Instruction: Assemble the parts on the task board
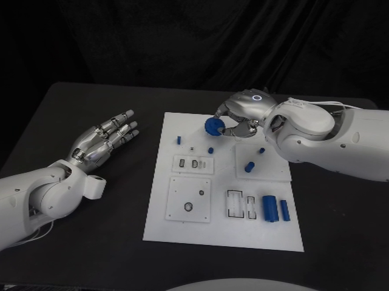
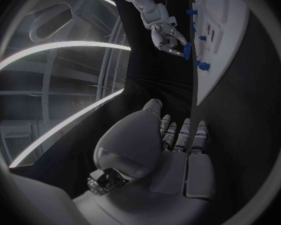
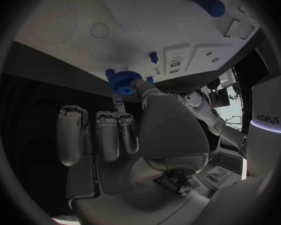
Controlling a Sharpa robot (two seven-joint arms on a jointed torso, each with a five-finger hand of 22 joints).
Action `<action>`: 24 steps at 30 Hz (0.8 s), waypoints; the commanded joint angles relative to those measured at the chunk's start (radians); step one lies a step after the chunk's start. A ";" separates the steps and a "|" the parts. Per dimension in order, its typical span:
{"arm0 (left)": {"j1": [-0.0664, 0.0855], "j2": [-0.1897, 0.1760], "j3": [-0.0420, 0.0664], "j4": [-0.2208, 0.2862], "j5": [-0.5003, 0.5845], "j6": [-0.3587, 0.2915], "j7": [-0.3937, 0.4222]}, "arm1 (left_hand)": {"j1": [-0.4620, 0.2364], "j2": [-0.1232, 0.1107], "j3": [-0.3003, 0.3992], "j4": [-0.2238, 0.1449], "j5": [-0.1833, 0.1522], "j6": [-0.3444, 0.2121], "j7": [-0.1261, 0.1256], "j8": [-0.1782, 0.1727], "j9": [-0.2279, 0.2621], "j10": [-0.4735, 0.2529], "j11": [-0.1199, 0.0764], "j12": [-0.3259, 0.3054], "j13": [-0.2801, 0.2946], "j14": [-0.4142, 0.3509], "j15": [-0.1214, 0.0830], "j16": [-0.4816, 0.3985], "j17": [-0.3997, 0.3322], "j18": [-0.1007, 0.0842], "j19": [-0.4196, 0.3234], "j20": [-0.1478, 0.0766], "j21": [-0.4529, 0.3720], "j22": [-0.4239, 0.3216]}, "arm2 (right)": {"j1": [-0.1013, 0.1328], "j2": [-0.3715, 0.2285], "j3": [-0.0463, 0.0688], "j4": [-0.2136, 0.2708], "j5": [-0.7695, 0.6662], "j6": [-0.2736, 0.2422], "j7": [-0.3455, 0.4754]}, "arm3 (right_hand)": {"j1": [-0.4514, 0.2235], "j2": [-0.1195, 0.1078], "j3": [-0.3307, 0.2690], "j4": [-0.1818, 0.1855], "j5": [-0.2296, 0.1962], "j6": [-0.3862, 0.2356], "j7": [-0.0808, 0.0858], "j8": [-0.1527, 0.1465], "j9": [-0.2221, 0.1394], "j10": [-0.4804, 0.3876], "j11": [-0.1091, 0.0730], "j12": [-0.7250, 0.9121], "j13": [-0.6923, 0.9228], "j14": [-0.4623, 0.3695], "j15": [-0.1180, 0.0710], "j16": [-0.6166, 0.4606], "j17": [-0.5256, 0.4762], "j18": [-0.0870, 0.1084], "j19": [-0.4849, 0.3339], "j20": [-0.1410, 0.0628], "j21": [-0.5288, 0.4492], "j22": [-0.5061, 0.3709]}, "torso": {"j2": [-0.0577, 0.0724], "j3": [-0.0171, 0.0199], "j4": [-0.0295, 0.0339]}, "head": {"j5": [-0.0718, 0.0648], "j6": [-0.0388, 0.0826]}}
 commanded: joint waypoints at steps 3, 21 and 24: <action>-0.002 0.007 0.001 -0.004 0.000 0.017 0.129 | 0.008 -0.003 0.008 -0.002 0.004 -0.010 -0.001 -0.006 -0.001 -0.003 0.008 0.006 0.001 -0.002 0.005 0.004 -0.002 0.017 -0.001 0.006 0.006 -0.001 | -0.007 0.032 0.001 -0.030 -0.011 0.018 0.021 | -0.014 0.000 0.009 -0.001 -0.006 0.012 -0.022 0.076 0.513 0.102 0.009 0.003 0.263 0.109 0.007 0.003 0.263 -0.003 0.017 0.004 -0.001 0.184 | 0.000 -0.0001 0.0000 | 0.001 0.000; -0.007 0.016 0.001 -0.011 0.000 0.023 0.127 | 0.008 -0.003 0.009 -0.003 0.004 -0.011 -0.001 -0.006 -0.001 -0.004 0.009 0.006 0.001 -0.002 0.005 0.004 -0.002 0.017 -0.001 0.006 0.005 -0.001 | -0.020 0.085 0.001 -0.081 -0.011 0.094 0.008 | -0.030 -0.007 0.039 -0.009 -0.042 -0.039 0.000 0.007 0.496 0.102 0.024 0.003 0.263 0.109 0.020 0.003 0.263 0.003 0.002 0.017 -0.025 0.172 | 0.000 0.0000 -0.0003 | -0.002 -0.006; -0.008 0.016 0.001 -0.012 0.000 0.024 0.126 | 0.008 -0.003 0.009 -0.003 0.004 -0.011 -0.001 -0.006 -0.001 -0.004 0.009 0.006 0.001 -0.002 0.005 0.004 -0.002 0.017 -0.001 0.006 0.005 -0.001 | -0.023 0.088 0.001 -0.084 -0.011 0.104 0.005 | -0.036 -0.009 0.047 -0.011 -0.049 -0.058 0.004 -0.018 0.486 0.102 0.027 0.003 0.263 0.109 0.023 0.003 0.263 0.005 -0.002 0.021 -0.031 0.169 | 0.000 0.0001 -0.0006 | -0.001 -0.006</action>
